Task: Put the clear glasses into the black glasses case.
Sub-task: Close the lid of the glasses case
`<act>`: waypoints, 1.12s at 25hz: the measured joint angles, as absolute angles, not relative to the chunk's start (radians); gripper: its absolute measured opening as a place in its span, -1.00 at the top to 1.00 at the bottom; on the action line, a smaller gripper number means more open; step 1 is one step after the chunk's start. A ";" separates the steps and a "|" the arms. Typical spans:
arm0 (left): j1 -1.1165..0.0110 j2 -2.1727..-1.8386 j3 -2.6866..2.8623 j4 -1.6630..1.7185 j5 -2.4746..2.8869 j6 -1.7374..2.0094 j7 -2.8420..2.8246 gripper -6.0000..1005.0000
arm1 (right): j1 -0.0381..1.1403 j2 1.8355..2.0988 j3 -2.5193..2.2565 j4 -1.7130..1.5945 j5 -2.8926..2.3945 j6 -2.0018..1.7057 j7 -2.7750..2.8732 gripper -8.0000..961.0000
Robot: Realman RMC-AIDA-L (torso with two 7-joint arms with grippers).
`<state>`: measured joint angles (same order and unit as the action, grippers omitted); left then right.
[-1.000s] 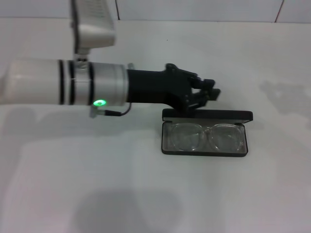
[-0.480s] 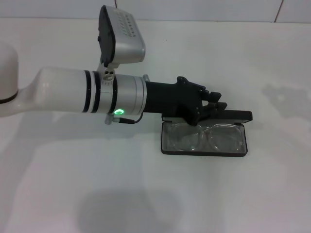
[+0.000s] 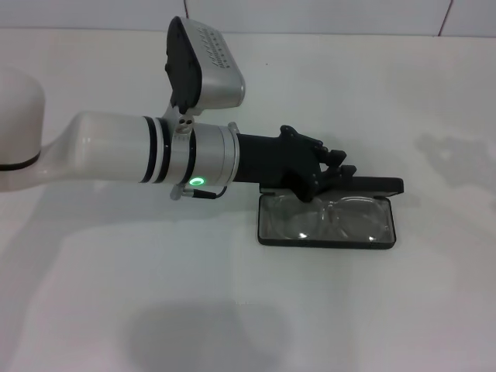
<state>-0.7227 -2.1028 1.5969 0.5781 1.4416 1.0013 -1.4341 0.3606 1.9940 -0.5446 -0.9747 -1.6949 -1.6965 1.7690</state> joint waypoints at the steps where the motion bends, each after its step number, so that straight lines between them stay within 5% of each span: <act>1: -0.724 -2.103 1.602 0.576 1.441 0.999 -1.434 0.48 | 0.361 1.994 -0.545 -0.975 -1.695 -1.696 1.769 0.72; 28: -0.703 -2.103 1.736 0.592 1.448 1.009 -1.437 0.50 | 0.351 1.996 -0.545 -0.969 -1.691 -1.715 1.756 0.59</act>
<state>-0.7034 -2.1028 1.7362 0.5923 1.4478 1.0094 -1.4371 0.3512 1.9958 -0.5445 -0.9694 -1.6910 -1.7155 1.7563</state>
